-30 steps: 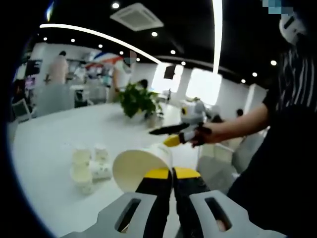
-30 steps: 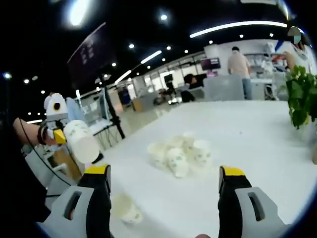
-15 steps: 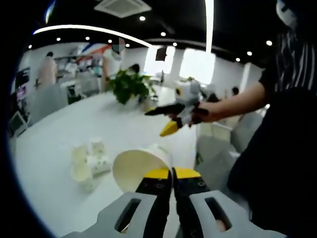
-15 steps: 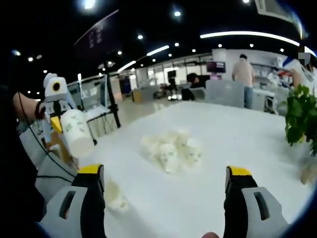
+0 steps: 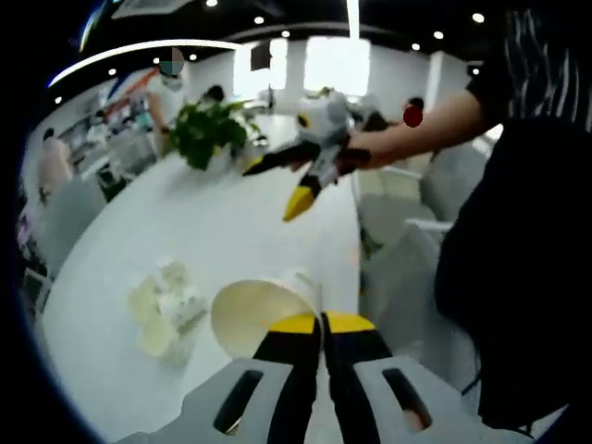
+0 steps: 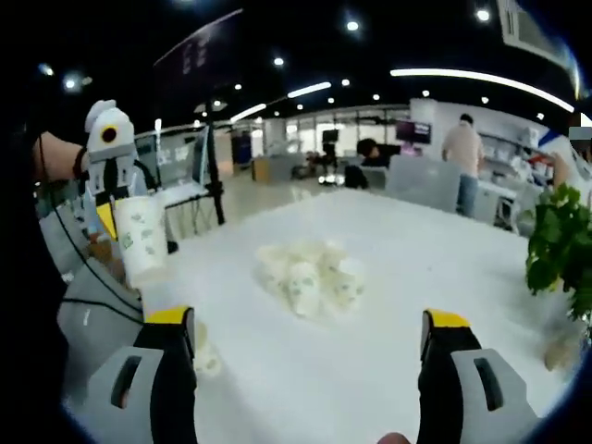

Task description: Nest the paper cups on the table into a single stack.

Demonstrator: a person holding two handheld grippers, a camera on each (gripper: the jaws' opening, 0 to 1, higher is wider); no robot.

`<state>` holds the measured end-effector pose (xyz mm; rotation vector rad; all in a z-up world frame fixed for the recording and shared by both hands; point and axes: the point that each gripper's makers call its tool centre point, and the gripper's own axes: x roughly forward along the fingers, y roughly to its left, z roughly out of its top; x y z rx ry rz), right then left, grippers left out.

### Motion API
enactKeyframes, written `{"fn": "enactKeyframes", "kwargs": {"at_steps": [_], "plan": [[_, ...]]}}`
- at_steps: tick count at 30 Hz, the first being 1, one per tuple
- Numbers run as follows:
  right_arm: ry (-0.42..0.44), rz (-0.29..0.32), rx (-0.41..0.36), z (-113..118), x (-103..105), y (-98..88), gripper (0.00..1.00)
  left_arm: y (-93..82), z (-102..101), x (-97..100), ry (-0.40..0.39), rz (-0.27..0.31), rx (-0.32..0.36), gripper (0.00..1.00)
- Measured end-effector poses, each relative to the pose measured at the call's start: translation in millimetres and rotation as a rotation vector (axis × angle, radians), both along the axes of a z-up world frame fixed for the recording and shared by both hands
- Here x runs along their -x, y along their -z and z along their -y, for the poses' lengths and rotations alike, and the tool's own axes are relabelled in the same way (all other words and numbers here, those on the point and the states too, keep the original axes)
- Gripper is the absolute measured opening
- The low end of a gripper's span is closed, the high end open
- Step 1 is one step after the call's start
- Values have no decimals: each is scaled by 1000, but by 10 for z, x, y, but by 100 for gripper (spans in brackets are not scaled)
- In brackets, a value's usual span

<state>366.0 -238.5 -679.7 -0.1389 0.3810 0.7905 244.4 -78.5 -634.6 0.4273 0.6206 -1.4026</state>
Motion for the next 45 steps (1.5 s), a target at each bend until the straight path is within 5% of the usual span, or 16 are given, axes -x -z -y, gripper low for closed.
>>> {"fn": "enactKeyframes", "kwargs": {"at_steps": [8, 15, 25, 45], "plan": [[-44, 17, 63, 39, 75, 69, 100, 228, -7, -42, 57, 22, -158, 0], [-77, 24, 96, 38, 105, 115, 100, 352, 93, -98, 69, 19, -215, 0], [-60, 10, 73, 170, 114, 132, 100, 640, 97, 21, 179, 67, -351, 0], [-56, 2, 64, 242, 216, 167, 99, 932, 118, 4, 246, 112, -459, 0]]}}
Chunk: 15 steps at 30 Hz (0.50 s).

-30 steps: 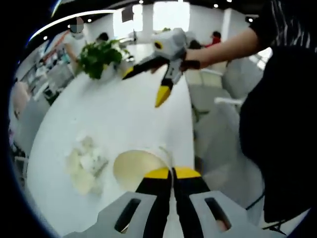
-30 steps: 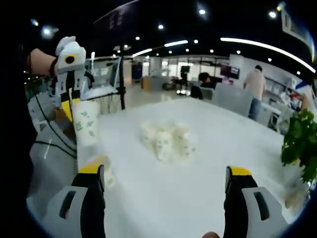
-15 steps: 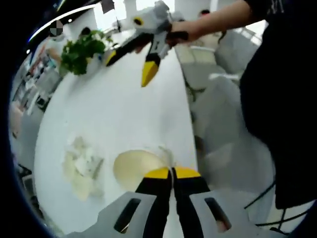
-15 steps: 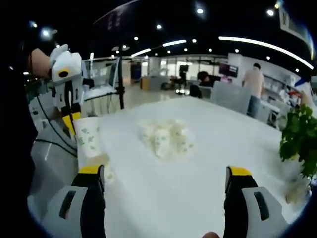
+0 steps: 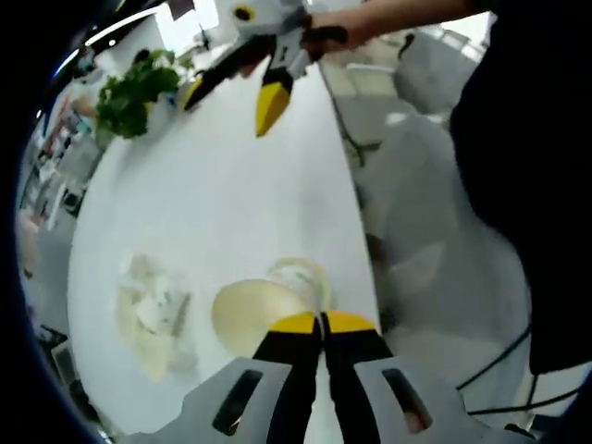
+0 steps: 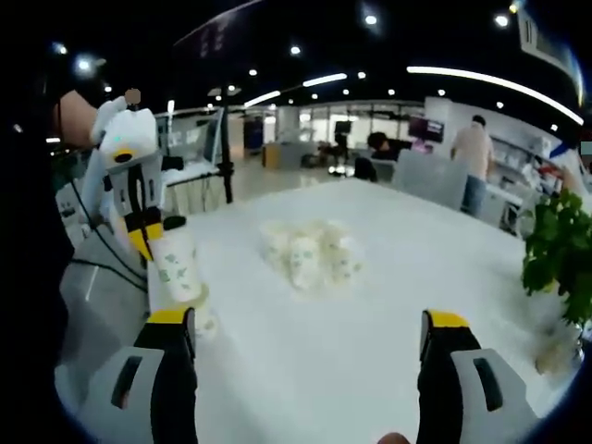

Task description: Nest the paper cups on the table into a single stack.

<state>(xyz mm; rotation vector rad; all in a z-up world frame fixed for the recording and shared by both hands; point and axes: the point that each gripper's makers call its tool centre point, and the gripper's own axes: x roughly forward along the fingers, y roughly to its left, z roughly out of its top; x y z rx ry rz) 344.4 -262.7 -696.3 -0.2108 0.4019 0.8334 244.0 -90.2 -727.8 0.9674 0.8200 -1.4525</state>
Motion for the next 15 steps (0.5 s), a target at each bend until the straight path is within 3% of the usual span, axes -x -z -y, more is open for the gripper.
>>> {"fn": "enactKeyframes", "kwargs": {"at_steps": [15], "plan": [[20, -21, -3, 83, 64, 61, 99, 227, 62, -29, 34, 10, -69, 0]]}}
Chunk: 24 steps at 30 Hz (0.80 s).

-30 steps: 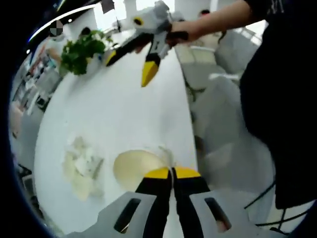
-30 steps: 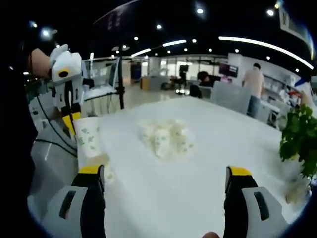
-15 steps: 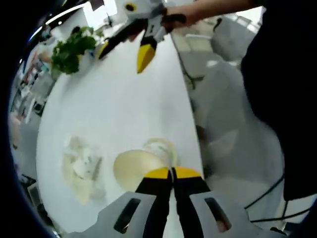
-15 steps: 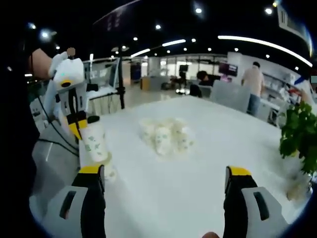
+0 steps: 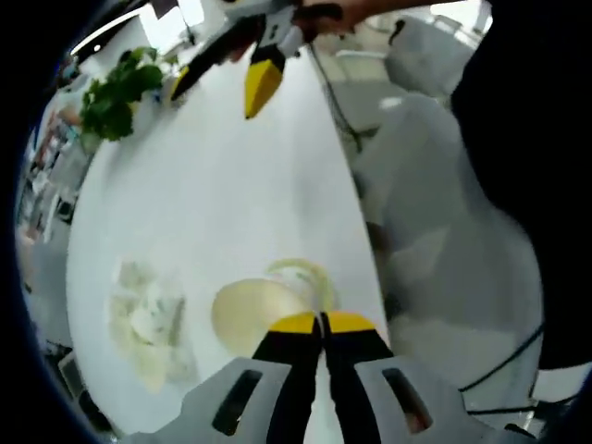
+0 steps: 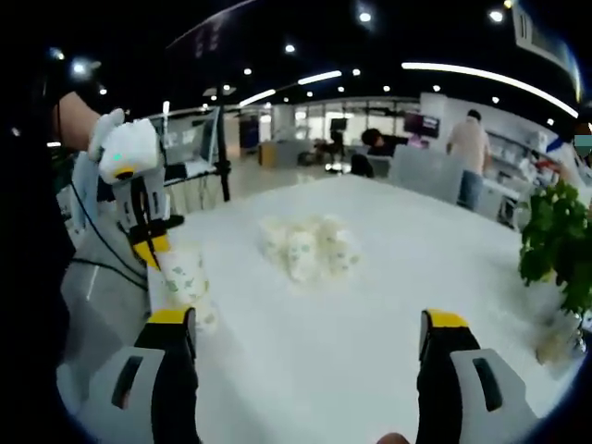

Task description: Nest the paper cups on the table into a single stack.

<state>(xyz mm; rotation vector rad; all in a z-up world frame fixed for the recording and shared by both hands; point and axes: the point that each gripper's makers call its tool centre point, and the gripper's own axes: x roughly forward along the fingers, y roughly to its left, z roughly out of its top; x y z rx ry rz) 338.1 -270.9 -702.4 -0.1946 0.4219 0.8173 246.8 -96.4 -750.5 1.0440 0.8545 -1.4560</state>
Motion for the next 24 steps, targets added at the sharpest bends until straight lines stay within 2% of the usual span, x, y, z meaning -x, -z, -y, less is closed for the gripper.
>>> {"fn": "enactKeyframes", "kwargs": {"at_steps": [4, 18, 24], "plan": [[4, -10, -1, 14, 13, 27, 98, 42, 7, 4, -21, -24, -3, 0], [14, -30, -18, 45, 66, 96, 98, 158, 79, 21, -19, -67, -34, 0], [29, -39, -44, 81, 70, 88, 98, 211, 79, 40, 10, -63, -38, 1]]}}
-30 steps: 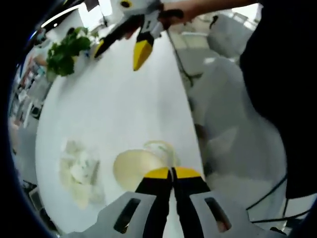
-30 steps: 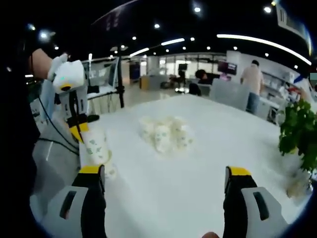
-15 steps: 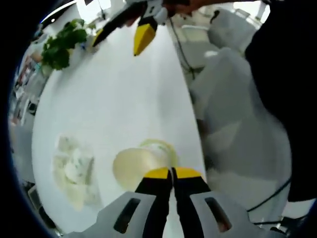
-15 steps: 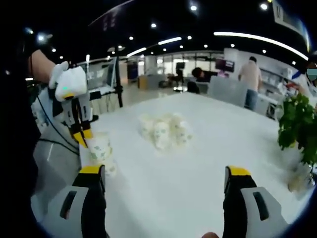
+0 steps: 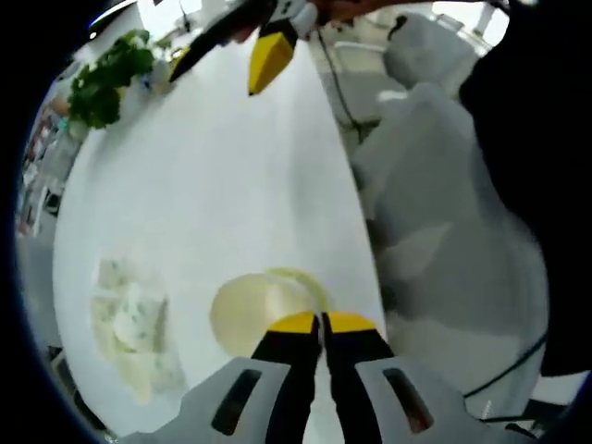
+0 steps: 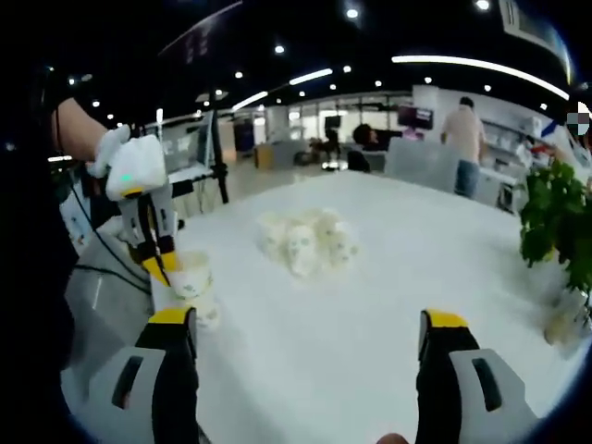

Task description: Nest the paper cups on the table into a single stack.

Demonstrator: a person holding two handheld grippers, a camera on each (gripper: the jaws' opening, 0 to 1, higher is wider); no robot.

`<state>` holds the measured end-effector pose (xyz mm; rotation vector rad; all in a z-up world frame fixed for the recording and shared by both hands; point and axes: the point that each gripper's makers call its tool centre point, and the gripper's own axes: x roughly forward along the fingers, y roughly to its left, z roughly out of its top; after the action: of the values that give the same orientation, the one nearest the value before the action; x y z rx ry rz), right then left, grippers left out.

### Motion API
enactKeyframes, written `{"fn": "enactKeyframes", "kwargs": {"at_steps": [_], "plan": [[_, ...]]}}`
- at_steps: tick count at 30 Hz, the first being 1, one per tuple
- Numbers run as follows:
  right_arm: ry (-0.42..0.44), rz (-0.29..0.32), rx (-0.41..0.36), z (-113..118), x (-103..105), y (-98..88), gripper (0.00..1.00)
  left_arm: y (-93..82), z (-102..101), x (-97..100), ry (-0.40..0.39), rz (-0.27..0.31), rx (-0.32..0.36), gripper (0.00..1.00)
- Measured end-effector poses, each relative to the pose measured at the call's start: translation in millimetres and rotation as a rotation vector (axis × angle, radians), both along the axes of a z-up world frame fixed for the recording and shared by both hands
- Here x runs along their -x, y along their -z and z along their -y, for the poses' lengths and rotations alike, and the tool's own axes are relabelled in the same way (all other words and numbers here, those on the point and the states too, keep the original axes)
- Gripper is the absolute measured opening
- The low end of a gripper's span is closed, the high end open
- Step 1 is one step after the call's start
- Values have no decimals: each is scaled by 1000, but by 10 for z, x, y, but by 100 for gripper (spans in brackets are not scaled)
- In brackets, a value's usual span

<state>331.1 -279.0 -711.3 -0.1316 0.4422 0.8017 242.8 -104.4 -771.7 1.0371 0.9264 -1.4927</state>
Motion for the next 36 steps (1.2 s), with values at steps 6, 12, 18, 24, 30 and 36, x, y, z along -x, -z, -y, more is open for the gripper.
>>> {"fn": "enactKeyframes", "kwargs": {"at_steps": [6, 12, 18, 24, 30, 36], "plan": [[2, -5, 7, 22, 20, 34, 97, 33, 21, 34, -11, -28, 16, 4], [6, -12, 2, 22, 35, 52, 97, 75, -8, 37, -20, -37, 13, 9], [3, -12, 0, 4, 24, 38, 97, 61, -19, 26, -20, -31, 18, 8], [-4, -10, 2, -14, 2, 14, 97, 16, -18, -13, -52, -30, 43, 9], [-4, -6, 5, -15, -44, -12, 97, -150, -12, -79, -141, -58, 127, 9], [-8, -6, 1, -63, -73, -38, 97, -437, 33, -225, -269, -61, 283, 12]]}}
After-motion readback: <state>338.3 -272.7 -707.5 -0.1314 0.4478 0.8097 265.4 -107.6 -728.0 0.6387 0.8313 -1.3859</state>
